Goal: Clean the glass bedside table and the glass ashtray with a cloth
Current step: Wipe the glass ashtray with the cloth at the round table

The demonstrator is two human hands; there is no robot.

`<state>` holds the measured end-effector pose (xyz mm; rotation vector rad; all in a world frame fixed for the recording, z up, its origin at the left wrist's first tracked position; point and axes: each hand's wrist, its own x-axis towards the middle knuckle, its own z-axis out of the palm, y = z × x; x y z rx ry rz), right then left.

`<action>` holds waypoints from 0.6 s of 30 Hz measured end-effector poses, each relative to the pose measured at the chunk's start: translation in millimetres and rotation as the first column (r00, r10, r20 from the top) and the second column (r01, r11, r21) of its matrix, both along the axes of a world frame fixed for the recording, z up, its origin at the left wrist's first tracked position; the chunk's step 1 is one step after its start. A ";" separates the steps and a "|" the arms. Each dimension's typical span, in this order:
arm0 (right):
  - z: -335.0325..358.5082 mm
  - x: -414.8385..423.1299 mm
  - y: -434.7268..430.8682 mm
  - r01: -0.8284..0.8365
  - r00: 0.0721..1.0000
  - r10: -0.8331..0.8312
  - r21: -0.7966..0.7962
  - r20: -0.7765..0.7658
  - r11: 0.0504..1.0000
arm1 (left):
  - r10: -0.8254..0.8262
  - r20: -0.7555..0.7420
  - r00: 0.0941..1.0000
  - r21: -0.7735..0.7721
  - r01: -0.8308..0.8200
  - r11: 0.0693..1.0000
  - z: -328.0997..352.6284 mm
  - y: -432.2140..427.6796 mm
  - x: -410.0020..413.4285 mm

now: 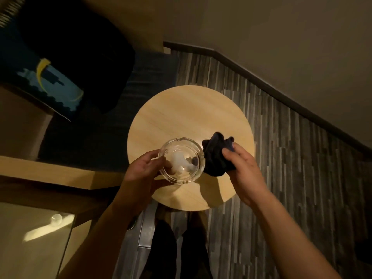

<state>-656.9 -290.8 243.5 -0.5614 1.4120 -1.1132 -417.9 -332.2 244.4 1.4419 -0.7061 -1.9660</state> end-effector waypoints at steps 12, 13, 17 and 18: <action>175.0 -4.3 -32.1 -0.528 0.810 0.460 -0.112 -0.363 0.842 | -0.203 0.181 0.962 -0.278 0.248 0.928 160.3 -15.9 -25.3; 181.7 -2.1 -32.2 -0.518 0.821 0.447 -0.131 -0.355 0.846 | -0.210 0.191 0.959 -0.301 0.261 0.917 170.3 -15.2 -27.3; 198.5 9.5 -27.9 -0.413 0.901 0.368 -0.196 -0.230 0.889 | -0.181 0.177 0.967 -0.371 0.236 0.898 199.4 -14.5 -36.4; 202.1 12.4 -26.5 -0.381 0.918 0.345 -0.195 -0.195 0.904 | -0.160 0.179 0.971 -0.384 0.219 0.897 204.9 -15.1 -39.0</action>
